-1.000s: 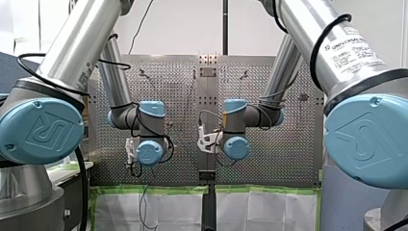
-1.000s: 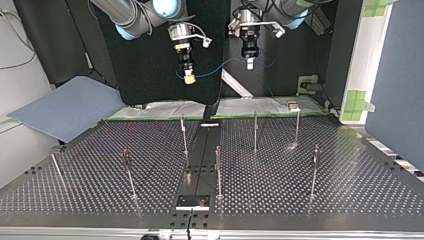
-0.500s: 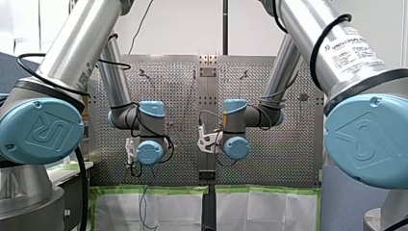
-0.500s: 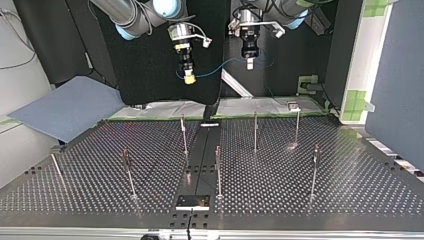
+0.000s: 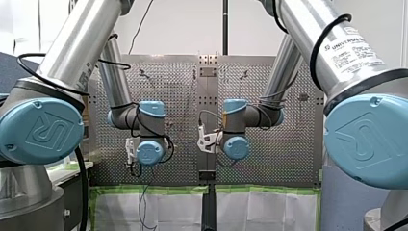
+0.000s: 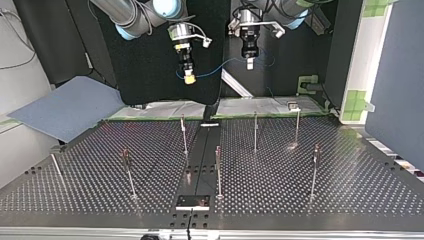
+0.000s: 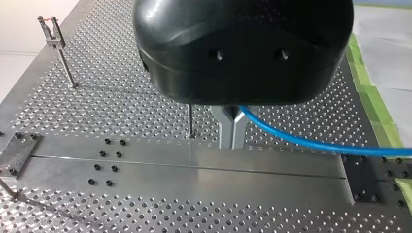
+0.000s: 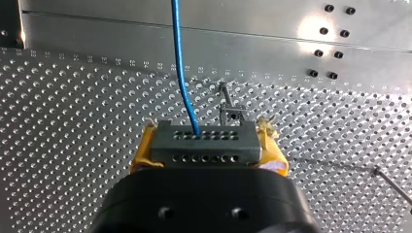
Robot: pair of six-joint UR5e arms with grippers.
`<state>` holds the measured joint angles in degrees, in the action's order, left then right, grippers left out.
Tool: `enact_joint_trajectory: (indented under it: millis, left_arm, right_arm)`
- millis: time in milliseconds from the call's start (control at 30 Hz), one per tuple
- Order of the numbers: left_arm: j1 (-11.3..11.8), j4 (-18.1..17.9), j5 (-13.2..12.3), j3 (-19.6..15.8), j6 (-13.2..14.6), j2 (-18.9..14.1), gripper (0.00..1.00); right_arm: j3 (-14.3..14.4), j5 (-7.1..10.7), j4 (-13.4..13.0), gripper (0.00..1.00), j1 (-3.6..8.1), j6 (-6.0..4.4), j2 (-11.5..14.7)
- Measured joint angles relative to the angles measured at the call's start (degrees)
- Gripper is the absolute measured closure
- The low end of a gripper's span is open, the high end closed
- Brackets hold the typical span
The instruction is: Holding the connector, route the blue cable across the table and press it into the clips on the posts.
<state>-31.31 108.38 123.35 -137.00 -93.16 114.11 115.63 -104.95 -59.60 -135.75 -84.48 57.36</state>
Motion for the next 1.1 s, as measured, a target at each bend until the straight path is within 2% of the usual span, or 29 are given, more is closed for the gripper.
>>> enact_joint_trajectory:
  millis: [667, 1100]
  left_arm:
    - [0.0, 0.0, 0.0, 0.0, 0.0, 0.0, 1.0]
    - [-0.4, 1.6, 0.3, 1.5, 0.4, 1.3, 1.0]
  right_arm:
    - [0.0, 0.0, 0.0, 1.0, 0.0, 0.0, 0.0]
    - [0.0, -0.01, 0.1, 1.0, 0.08, 0.0, 0.0]
